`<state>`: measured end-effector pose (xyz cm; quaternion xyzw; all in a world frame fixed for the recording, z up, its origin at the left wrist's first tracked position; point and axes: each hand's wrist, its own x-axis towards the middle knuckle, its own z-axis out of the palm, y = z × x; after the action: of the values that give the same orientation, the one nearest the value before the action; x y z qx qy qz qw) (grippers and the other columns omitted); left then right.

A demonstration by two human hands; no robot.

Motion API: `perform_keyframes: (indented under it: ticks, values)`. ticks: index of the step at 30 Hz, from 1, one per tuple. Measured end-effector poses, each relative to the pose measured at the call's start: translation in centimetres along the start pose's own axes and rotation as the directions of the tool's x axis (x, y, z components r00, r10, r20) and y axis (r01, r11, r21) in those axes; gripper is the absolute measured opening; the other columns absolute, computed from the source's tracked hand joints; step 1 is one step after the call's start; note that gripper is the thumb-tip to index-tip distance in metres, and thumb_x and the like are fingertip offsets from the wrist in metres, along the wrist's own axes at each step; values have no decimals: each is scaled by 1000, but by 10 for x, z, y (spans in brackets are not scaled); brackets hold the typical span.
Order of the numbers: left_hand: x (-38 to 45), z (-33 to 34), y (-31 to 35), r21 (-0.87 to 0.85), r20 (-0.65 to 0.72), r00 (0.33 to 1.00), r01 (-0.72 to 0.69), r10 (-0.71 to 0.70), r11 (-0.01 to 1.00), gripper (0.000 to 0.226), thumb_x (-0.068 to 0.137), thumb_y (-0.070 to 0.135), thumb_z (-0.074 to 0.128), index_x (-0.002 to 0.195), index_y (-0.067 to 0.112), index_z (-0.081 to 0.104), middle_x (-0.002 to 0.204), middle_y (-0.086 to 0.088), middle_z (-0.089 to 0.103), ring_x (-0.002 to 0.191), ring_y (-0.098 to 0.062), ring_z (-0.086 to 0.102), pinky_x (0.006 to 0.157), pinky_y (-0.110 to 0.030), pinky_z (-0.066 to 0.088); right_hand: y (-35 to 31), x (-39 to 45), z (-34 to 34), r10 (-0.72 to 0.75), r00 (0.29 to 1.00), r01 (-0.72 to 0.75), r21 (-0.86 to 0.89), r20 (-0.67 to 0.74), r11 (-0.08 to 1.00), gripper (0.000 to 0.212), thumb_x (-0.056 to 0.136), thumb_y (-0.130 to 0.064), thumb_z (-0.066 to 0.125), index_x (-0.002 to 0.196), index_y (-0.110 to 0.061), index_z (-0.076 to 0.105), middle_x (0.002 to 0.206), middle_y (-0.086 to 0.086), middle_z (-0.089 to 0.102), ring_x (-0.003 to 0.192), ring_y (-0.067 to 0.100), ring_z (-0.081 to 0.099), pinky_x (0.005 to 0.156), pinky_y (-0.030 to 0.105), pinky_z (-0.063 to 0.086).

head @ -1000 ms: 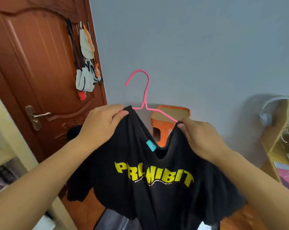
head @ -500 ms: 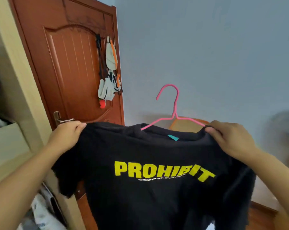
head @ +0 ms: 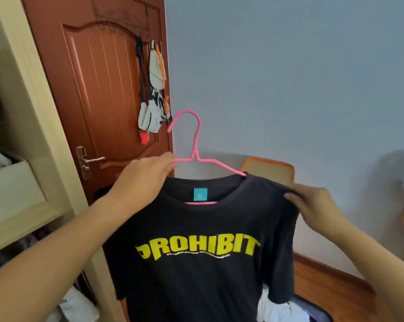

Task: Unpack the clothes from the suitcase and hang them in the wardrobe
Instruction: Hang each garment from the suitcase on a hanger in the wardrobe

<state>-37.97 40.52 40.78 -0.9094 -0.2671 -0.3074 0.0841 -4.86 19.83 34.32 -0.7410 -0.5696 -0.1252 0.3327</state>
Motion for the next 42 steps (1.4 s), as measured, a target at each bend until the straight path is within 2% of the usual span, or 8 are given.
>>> perform_keyframes:
  ticks: [8,11,17,25,29,34,37,42]
  values:
    - [-13,-32,3,219,62,998,-3,-11,976,24,104,29,43,125,24,55,83,3,63,73,-20,65,65,-41,58,11,15,-11,155,985,-175,397,82,901,31,105,-39,42,109,-30,71,114,-12,71,112,8,62,98,29,43]
    - [-13,-48,9,211,13,996,87,-92,974,30,105,34,37,123,21,58,80,3,61,72,-20,62,65,-44,56,-22,28,-9,-47,970,-66,442,240,895,26,99,-50,48,116,-41,65,110,-9,73,106,5,66,100,35,49]
    - [-22,-85,-9,119,-57,962,273,-268,954,22,107,39,37,100,27,55,76,7,61,71,-14,60,66,-40,51,-116,43,-10,-464,811,212,560,356,801,38,101,-30,55,133,-51,53,119,-37,62,114,-12,57,96,14,45]
    - [-36,-192,-73,100,-61,864,503,-499,859,24,108,37,43,90,28,56,78,4,66,77,-14,63,80,-45,54,-229,85,-55,-721,410,-30,799,558,601,49,90,-19,71,131,-43,62,132,-18,63,122,5,61,100,27,50]
    - [-46,-240,-109,173,-158,799,601,-580,781,33,107,45,39,87,24,54,78,2,61,77,-21,59,79,-52,51,-291,97,-49,-709,519,2,829,478,560,58,93,-4,67,127,-50,62,123,-27,66,110,-7,63,80,7,50]
    - [-70,-300,-162,285,-214,646,759,-733,586,52,105,49,38,151,25,39,147,-14,45,133,-37,47,111,-47,40,-400,101,-26,-602,734,139,799,314,586,50,101,-4,52,129,-44,63,122,-14,64,102,6,65,73,12,51]
    - [-119,-342,-202,396,-273,613,774,-742,494,59,103,44,45,156,27,27,150,-13,37,136,-38,43,110,-49,42,-457,110,-15,-556,774,53,844,303,533,49,99,-2,56,131,-37,64,112,-12,66,90,4,67,60,8,48]
    - [-221,-438,-281,544,-467,579,784,-669,299,63,101,44,51,157,29,27,155,-14,30,141,-37,33,110,-50,42,-566,151,-2,-541,822,141,855,179,498,58,85,-12,78,134,-36,61,120,-6,69,98,15,70,90,35,58]
